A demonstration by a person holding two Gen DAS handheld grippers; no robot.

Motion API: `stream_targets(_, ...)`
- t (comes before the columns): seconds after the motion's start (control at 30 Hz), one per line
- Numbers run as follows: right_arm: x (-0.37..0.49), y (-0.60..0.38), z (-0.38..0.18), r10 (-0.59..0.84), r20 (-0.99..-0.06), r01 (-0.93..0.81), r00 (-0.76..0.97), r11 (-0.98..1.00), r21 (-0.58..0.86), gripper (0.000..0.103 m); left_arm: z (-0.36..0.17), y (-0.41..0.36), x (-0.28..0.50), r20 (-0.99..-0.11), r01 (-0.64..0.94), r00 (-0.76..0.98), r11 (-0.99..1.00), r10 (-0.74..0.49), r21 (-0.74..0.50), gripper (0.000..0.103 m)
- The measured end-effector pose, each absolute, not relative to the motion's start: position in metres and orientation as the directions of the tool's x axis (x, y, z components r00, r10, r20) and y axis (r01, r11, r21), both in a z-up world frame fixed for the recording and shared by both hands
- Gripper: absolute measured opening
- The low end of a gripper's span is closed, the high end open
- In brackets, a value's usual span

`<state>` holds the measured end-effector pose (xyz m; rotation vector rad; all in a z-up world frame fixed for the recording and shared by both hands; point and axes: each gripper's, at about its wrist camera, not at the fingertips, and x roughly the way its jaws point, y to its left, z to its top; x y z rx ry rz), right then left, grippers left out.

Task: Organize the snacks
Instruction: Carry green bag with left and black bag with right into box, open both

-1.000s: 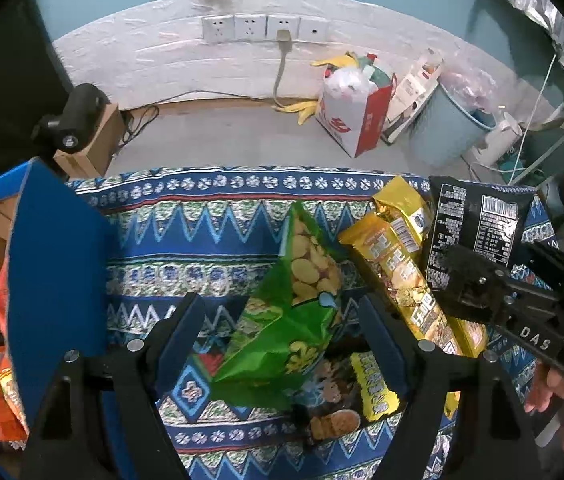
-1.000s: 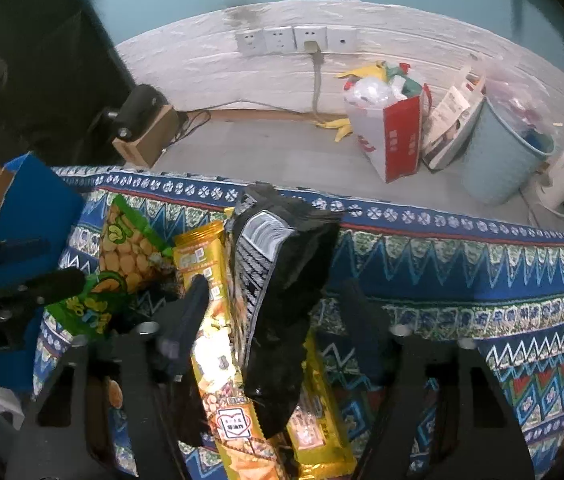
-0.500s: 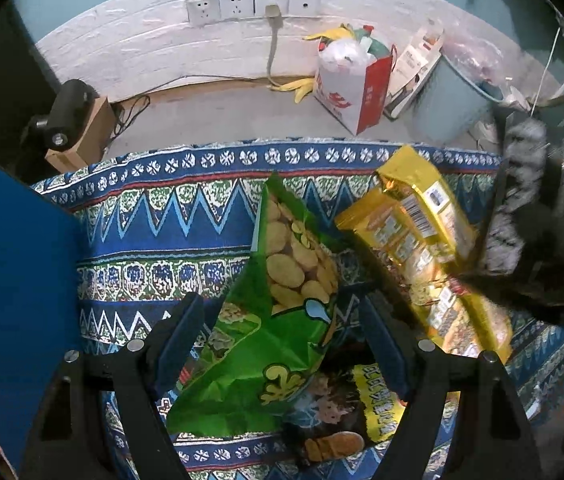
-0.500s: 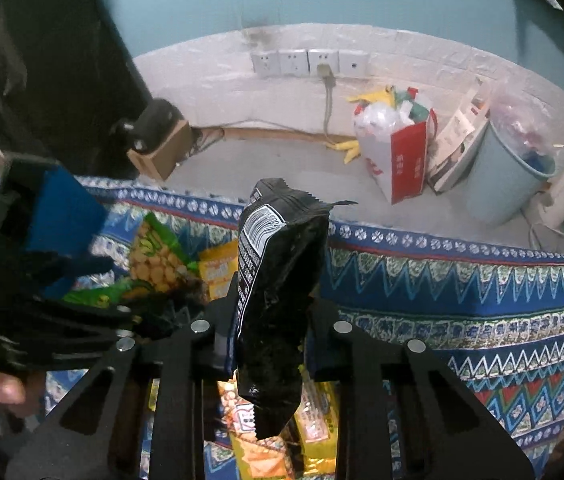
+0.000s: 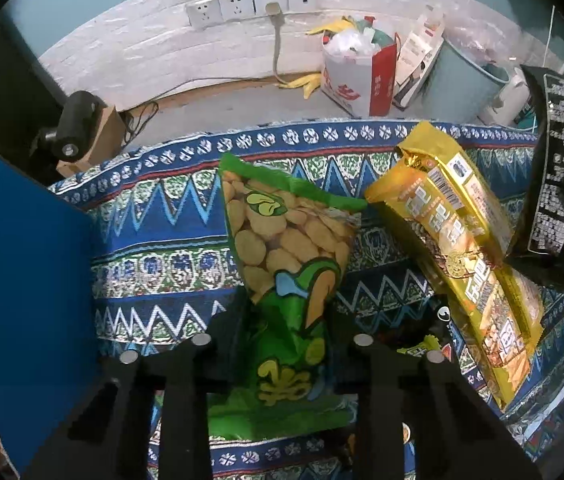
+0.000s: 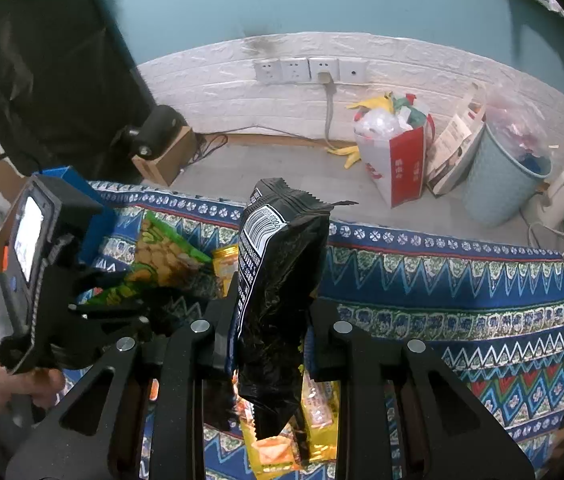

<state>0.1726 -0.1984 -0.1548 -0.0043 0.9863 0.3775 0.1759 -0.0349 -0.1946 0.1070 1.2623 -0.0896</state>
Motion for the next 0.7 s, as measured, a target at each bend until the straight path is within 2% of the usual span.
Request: stream_targets(0.7, 0.158, -0.163, -0.127, 0.338, -0.78, -0.361, 0.527, 0.92, 0.155, 0.023, -0.119, 0.008, 0.139, -0.891, 0.061, 0.453, 0.998, -0.04, -0.014, 0.03)
